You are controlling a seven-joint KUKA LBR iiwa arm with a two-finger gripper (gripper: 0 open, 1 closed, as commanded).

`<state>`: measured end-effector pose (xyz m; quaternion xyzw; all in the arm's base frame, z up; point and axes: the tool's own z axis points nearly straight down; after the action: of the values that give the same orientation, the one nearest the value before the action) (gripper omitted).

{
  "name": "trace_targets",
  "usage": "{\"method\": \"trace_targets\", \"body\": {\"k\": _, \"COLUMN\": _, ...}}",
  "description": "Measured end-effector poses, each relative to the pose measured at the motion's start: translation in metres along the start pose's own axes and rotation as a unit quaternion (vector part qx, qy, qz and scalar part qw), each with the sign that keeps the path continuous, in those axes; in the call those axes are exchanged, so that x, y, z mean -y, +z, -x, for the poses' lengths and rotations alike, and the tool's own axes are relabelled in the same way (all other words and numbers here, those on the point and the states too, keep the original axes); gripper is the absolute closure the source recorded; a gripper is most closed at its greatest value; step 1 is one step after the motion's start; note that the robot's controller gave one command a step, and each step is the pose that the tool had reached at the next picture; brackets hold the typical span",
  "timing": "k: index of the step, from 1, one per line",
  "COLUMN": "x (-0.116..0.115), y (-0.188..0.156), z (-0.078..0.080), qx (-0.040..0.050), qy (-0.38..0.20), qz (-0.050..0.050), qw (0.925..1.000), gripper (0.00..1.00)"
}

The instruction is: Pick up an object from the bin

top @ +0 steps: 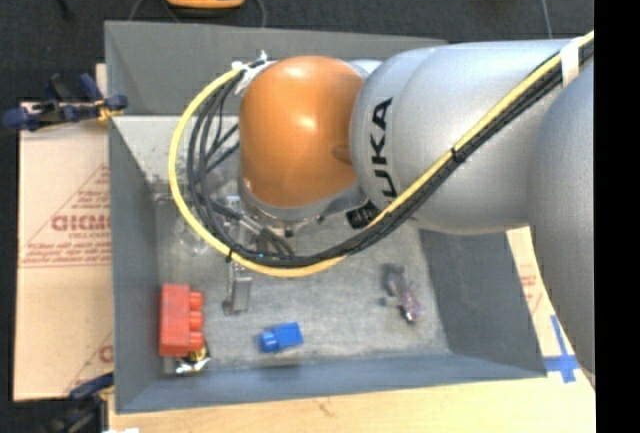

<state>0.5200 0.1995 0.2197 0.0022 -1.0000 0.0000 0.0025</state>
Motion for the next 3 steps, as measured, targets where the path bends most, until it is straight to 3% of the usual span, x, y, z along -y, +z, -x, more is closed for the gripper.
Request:
{"method": "trace_targets", "body": {"k": 1, "x": 0.089, "y": 0.133, "z": -0.042, "qx": -0.0009, "qy": 0.104, "qz": -0.001, "qw": 0.9946, "gripper": 0.0}}
{"method": "trace_targets", "body": {"k": 2, "x": 0.086, "y": 0.13, "z": -0.04, "qx": 0.003, "qy": 0.105, "qz": 0.001, "qw": 0.9945, "gripper": 1.0}}
{"method": "trace_targets", "body": {"k": 3, "x": 0.131, "y": 0.034, "z": -0.02, "qx": 0.0059, "qy": -0.059, "qz": -0.001, "qw": 0.9982, "gripper": 1.0}}
